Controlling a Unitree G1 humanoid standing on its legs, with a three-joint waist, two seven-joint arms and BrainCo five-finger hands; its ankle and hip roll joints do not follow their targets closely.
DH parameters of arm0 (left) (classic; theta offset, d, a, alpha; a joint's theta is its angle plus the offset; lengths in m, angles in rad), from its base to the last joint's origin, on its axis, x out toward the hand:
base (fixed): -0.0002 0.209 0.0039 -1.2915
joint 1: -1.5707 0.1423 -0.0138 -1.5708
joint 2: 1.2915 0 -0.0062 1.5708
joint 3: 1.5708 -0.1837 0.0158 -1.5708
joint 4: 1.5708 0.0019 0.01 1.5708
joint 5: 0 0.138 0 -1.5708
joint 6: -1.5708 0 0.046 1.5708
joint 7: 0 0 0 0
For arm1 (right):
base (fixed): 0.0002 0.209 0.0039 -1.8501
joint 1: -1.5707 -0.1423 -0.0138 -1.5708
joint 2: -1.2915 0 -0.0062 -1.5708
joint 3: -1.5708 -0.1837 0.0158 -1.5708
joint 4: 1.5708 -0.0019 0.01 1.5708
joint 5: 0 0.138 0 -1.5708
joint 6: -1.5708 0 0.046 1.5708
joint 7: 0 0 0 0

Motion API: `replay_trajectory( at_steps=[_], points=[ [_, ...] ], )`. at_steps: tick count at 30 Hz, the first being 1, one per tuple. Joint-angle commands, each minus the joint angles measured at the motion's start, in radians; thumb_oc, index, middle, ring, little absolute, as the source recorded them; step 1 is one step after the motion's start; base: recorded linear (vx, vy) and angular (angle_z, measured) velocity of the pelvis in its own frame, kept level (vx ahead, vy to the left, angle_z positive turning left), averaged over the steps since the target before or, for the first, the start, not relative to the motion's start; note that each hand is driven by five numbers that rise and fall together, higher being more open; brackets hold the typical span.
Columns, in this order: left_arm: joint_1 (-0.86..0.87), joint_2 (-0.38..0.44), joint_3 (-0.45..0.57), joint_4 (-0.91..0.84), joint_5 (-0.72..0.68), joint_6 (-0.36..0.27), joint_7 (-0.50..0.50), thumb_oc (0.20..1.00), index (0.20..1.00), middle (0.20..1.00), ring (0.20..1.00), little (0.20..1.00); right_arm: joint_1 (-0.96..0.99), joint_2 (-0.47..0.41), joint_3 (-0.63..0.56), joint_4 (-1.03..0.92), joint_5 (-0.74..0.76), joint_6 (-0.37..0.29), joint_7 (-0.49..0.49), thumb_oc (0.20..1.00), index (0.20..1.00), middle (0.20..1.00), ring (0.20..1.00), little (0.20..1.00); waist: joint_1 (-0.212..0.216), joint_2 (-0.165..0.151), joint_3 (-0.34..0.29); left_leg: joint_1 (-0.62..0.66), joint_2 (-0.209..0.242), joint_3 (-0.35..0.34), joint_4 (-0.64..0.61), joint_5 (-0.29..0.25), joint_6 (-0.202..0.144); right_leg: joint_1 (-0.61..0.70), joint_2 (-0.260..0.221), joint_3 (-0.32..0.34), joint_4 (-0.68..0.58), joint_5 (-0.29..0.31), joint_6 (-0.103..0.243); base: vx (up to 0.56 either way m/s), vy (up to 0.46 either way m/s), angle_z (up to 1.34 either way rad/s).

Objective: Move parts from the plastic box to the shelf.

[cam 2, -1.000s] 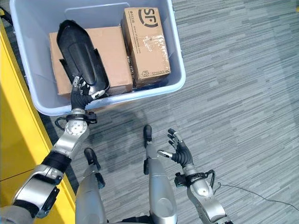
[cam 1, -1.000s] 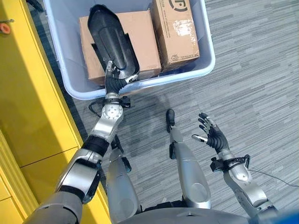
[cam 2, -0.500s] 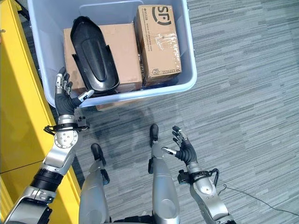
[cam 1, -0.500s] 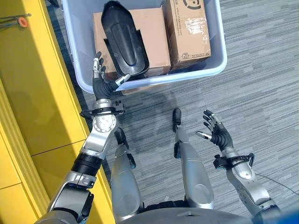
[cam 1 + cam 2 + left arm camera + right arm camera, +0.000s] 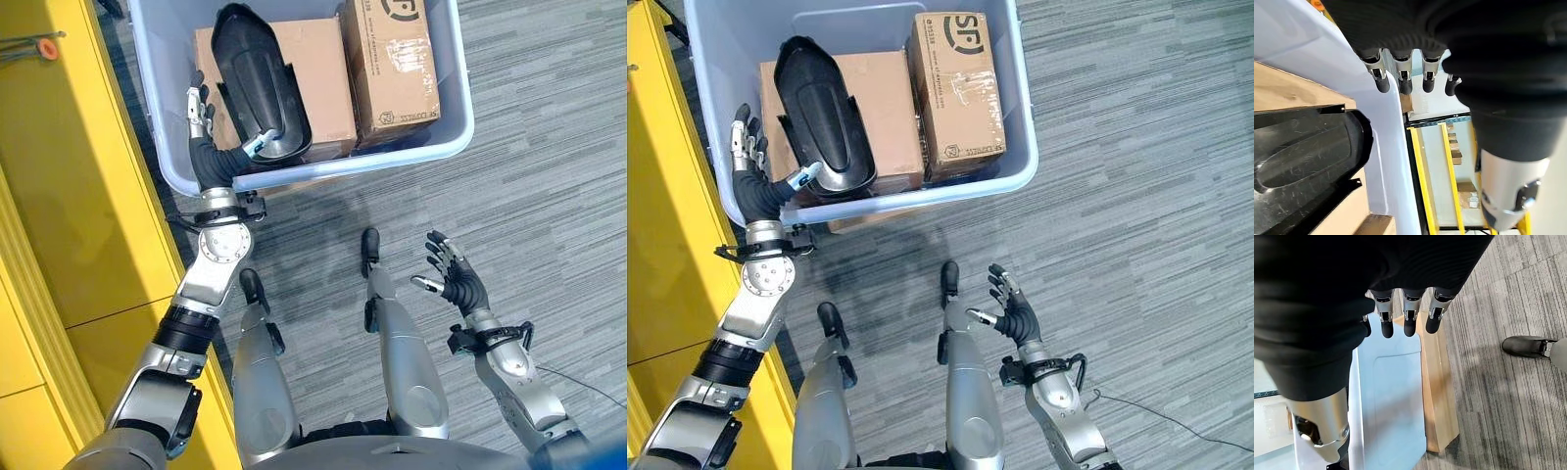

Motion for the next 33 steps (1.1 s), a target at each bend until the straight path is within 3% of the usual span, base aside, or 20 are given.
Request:
replay_trajectory(
  at_steps=[1,13,14,15,16,20,26,33],
  points=[
    [-0.034,0.025,0.040,0.061,0.043,-0.031,0.055,1.000,1.000,1.000,1.000,1.000,0.028,-0.047,0.000,-0.069,0.005,-0.036,-0.006,1.000,1.000,1.000,1.000,1.000,-0.018,-0.026,-0.029,-0.066,0.017,-0.092,0.057,0.028,0.017,0.053,-0.071,0.047,0.159,-0.194,0.102,0.00,0.000,0.00],
    [-0.067,0.008,0.069,0.193,-0.067,-0.045,0.078,1.000,1.000,1.000,1.000,1.000,0.034,-0.055,0.011,-0.064,0.016,-0.036,-0.009,1.000,1.000,1.000,1.000,1.000,-0.027,-0.039,-0.026,-0.084,0.018,-0.093,0.071,0.026,0.018,0.037,-0.064,0.049,0.169,-0.195,0.099,0.01,0.000,0.00],
    [-0.067,0.006,0.071,0.198,-0.079,-0.045,0.081,1.000,1.000,1.000,1.000,1.000,0.035,-0.056,0.014,-0.065,0.014,-0.035,-0.010,1.000,1.000,1.000,1.000,1.000,-0.027,-0.038,-0.029,-0.073,0.020,-0.097,0.073,0.001,0.012,0.047,-0.063,0.048,0.173,-0.217,0.103,0.00,0.000,0.00],
    [-0.075,0.006,0.080,0.213,-0.098,-0.050,0.085,1.000,1.000,1.000,1.000,1.000,0.034,-0.062,0.020,-0.070,0.009,-0.033,-0.007,1.000,1.000,1.000,1.000,1.000,-0.028,-0.043,-0.025,-0.089,0.019,-0.094,0.073,0.025,0.018,0.034,-0.064,0.050,0.171,-0.195,0.099,0.08,0.006,0.00],
    [-0.074,0.005,0.080,0.214,-0.099,-0.050,0.085,1.000,1.000,1.000,1.000,1.000,0.035,-0.062,0.020,-0.069,0.009,-0.033,-0.007,1.000,1.000,1.000,1.000,1.000,-0.028,-0.041,-0.028,-0.075,0.021,-0.097,0.075,0.000,0.011,0.046,-0.062,0.048,0.174,-0.217,0.103,0.00,0.000,0.00],
    [-0.098,0.020,0.081,0.274,-0.114,-0.040,0.089,1.000,1.000,1.000,1.000,1.000,0.036,-0.067,0.022,-0.072,0.016,-0.031,-0.005,1.000,1.000,1.000,1.000,1.000,-0.030,-0.046,-0.026,-0.081,0.023,-0.098,0.078,0.001,0.010,0.042,-0.061,0.047,0.175,-0.216,0.103,0.02,0.001,0.00],
    [-0.149,0.036,0.079,0.361,-0.233,-0.062,0.060,1.000,1.000,1.000,1.000,1.000,0.048,-0.077,0.024,-0.070,0.013,-0.026,-0.006,1.000,1.000,1.000,1.000,1.000,-0.038,-0.051,-0.024,-0.090,0.026,-0.100,0.083,0.002,0.009,0.033,-0.056,0.048,0.180,-0.215,0.104,0.00,0.000,0.00],
    [-0.231,0.063,0.042,0.462,-0.280,-0.053,0.032,1.000,1.000,1.000,1.000,1.000,0.052,-0.090,0.027,-0.071,0.018,-0.025,-0.001,1.000,1.000,1.000,1.000,1.000,-0.048,-0.054,-0.025,-0.097,0.027,-0.101,0.090,0.002,0.008,0.025,-0.053,0.052,0.184,-0.213,0.104,0.00,0.000,0.00]
  ],
)
